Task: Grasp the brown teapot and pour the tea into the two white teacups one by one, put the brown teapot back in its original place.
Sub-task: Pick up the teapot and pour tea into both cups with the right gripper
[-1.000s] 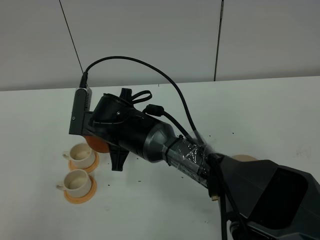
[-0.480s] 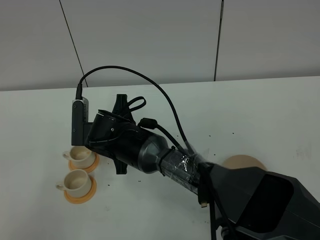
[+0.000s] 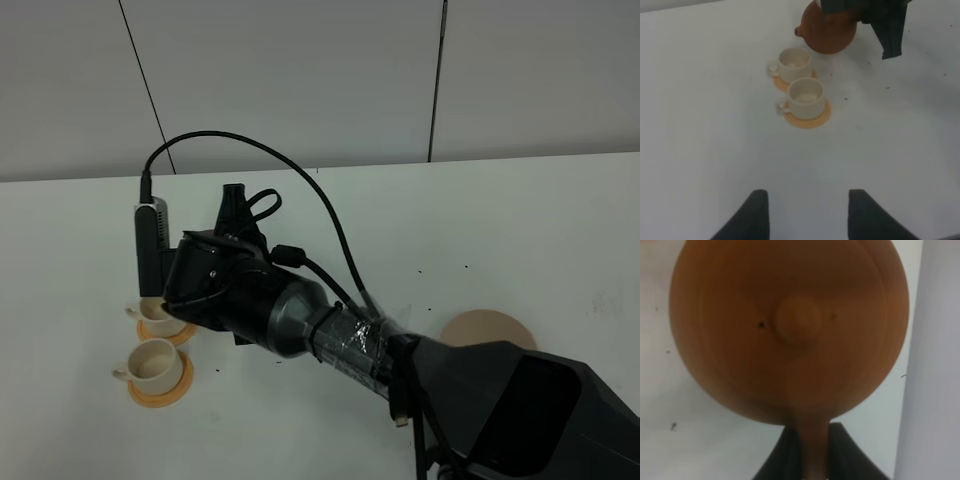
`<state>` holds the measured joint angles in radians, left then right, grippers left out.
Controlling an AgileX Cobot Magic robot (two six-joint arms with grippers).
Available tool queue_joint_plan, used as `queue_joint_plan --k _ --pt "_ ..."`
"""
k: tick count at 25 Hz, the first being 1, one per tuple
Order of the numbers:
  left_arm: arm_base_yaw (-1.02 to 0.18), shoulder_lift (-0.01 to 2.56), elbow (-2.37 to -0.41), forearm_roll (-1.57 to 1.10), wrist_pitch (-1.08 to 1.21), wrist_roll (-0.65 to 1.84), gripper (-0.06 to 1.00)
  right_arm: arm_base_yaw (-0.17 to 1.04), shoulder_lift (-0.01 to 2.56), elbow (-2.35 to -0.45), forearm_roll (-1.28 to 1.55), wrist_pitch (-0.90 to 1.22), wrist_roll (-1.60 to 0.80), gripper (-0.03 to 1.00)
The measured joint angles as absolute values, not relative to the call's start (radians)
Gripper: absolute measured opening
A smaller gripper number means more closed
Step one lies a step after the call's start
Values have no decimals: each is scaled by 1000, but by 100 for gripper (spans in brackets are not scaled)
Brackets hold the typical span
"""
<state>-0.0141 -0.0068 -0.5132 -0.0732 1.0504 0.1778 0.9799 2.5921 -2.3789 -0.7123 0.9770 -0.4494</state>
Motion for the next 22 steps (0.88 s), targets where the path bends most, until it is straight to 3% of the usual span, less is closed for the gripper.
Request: queue_joint_plan --k 22 --pt "-14 -7 -513 -73 1050 178 43 1004 2593 -2379 -785 968 -558 9"
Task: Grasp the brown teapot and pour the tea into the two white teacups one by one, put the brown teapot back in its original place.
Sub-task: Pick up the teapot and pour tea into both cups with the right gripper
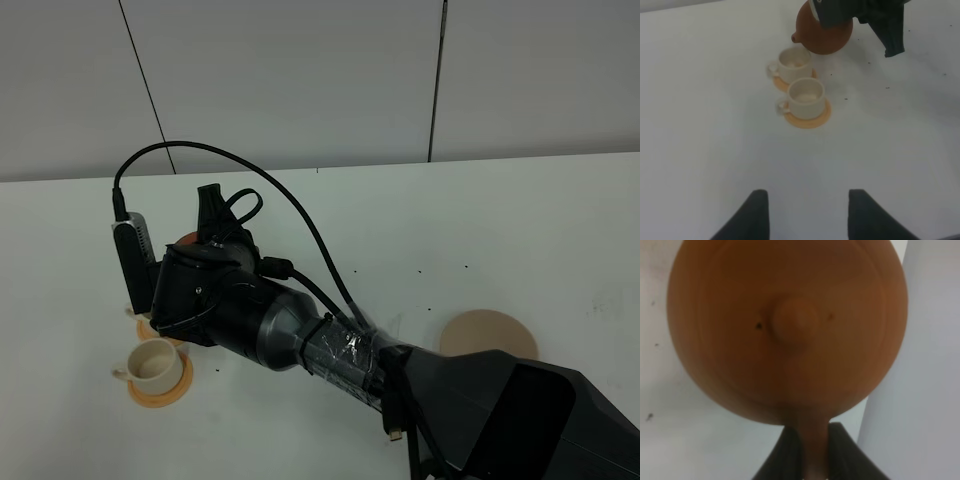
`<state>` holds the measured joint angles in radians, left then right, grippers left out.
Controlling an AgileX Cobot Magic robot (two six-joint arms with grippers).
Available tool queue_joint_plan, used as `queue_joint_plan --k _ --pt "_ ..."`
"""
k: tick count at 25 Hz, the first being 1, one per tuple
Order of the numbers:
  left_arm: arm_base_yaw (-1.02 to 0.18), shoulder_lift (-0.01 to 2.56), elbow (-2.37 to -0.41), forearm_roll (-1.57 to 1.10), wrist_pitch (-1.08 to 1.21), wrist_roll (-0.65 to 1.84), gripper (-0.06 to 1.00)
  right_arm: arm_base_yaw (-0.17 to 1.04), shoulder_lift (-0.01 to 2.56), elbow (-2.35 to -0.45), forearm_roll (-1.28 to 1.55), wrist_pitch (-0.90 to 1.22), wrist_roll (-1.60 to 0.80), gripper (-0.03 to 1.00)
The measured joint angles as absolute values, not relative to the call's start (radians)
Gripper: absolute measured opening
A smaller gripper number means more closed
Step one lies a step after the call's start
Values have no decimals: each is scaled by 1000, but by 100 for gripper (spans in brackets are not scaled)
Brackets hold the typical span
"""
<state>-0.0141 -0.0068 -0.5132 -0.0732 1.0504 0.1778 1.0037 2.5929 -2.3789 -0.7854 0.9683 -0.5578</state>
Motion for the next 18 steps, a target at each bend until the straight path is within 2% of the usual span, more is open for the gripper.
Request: queue_joint_plan --k 18 --pt "-14 -7 -513 -73 1050 178 43 1019 2593 -2379 -877 949 -587 9"
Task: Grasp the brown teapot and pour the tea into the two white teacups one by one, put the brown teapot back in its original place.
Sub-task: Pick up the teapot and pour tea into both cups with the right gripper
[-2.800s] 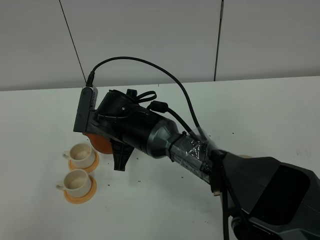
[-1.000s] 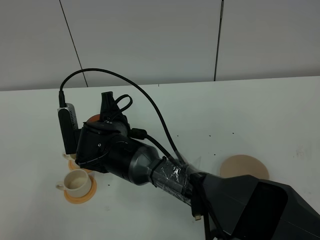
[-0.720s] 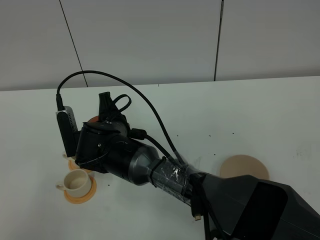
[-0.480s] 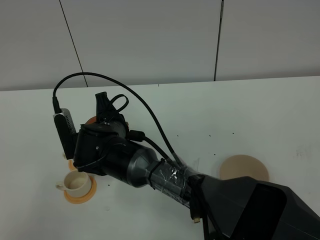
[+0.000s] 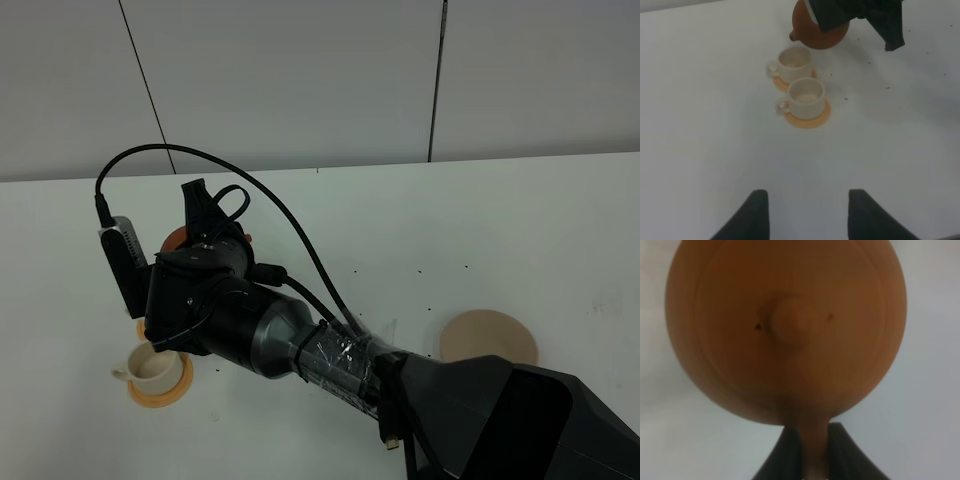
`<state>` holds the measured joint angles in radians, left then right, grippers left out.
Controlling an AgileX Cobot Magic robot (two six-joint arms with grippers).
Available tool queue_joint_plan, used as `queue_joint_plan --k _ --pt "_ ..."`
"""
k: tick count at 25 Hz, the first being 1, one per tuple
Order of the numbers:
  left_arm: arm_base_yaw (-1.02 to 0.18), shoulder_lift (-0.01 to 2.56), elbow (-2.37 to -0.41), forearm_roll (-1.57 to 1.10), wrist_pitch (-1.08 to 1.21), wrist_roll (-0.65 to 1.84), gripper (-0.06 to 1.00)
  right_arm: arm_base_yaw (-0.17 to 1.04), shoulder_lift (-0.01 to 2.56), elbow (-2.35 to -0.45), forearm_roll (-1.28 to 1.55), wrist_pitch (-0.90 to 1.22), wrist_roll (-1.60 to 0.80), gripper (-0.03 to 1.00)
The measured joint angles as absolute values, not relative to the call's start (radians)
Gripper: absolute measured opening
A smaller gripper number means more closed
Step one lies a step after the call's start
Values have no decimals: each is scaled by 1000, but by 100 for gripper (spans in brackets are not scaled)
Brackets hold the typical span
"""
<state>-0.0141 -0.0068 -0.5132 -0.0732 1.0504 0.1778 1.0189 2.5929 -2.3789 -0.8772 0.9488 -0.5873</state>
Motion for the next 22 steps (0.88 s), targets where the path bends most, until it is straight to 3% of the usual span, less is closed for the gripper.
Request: queue_joint_plan --k 22 --pt "-14 -7 -513 -73 1050 178 43 1022 2593 -2379 -888 941 -696 9"
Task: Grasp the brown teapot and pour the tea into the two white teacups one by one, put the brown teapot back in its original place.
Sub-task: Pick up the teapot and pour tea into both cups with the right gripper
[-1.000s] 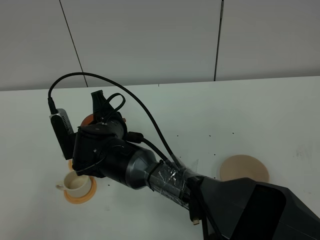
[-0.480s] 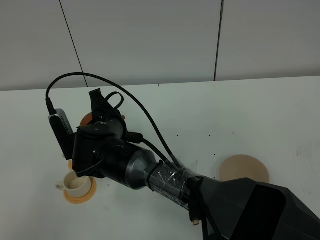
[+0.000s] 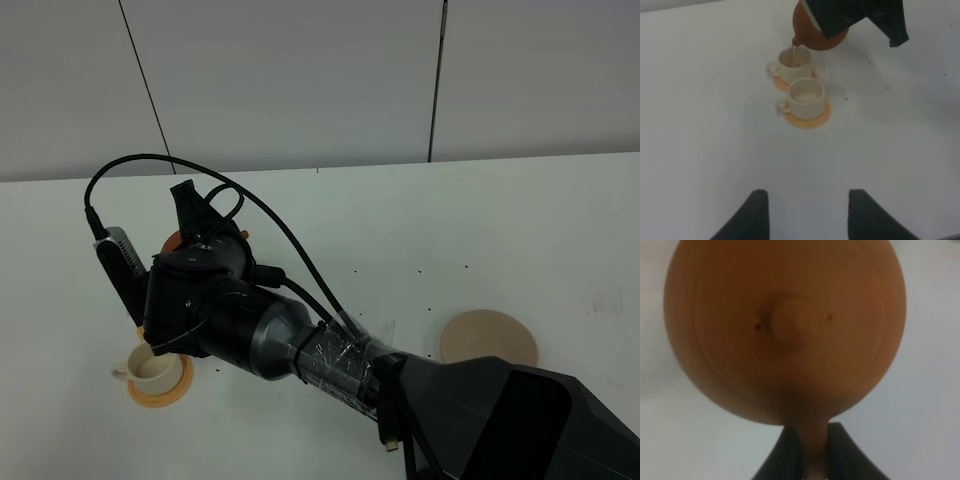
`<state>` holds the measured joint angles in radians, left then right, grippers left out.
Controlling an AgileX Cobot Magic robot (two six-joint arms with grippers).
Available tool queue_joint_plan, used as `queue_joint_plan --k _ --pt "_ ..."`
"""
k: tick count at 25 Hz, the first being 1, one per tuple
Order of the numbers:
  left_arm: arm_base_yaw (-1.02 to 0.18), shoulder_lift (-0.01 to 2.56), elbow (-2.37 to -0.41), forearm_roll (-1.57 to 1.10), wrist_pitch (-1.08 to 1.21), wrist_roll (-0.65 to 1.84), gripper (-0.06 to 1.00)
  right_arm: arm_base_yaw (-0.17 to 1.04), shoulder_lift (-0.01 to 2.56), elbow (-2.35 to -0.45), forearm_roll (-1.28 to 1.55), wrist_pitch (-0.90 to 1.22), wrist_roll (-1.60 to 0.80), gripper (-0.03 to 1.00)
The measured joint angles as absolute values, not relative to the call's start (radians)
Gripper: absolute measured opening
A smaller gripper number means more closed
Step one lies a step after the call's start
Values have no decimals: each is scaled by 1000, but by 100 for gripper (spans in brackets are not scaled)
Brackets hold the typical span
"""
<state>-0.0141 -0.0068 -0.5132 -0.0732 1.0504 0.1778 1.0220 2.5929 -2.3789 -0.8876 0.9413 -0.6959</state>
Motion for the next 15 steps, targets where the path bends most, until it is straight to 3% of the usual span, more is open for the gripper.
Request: queue_joint_plan --k 15 --pt "-14 -7 -513 -73 1050 178 43 1021 2593 -2379 -912 924 -735 9"
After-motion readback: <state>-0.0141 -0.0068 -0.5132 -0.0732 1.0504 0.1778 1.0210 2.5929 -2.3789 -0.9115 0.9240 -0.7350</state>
